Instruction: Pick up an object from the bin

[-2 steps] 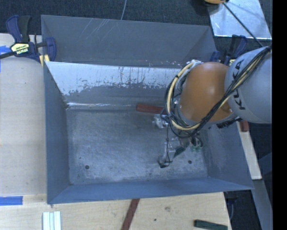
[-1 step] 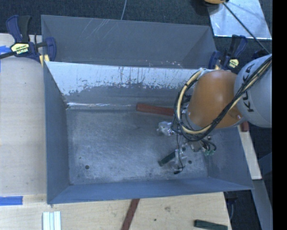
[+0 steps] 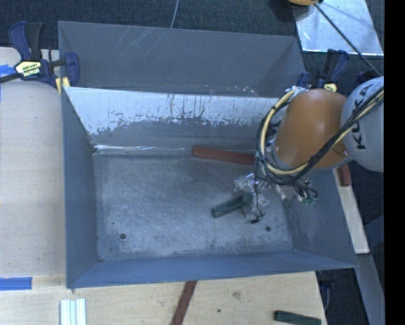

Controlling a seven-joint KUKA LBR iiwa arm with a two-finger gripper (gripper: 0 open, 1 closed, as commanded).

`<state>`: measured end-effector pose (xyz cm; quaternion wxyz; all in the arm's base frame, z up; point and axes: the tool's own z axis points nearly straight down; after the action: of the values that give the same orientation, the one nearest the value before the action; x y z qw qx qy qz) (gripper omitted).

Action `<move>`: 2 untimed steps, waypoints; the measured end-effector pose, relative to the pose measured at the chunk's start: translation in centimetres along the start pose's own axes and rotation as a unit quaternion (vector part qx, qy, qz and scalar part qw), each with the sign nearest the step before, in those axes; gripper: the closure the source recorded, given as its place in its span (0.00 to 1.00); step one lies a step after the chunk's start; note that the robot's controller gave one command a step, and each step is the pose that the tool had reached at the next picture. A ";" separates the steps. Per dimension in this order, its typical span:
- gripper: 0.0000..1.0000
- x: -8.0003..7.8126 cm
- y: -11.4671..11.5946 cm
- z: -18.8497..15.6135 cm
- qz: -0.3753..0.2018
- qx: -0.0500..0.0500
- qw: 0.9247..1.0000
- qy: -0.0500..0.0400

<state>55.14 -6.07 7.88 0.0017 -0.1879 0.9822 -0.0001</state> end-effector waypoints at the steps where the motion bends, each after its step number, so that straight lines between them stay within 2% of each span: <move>1: 1.00 0.0 0.0 0.0 0.000 0.000 1.000 0.000; 2: 1.00 -1.7 0.0 -11.3 0.008 0.000 1.000 0.000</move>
Offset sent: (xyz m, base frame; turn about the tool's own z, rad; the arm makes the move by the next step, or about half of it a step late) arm 0.0146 0.0072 0.1131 0.0106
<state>56.69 -5.41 19.22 0.0018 -0.1802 0.9836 -0.0001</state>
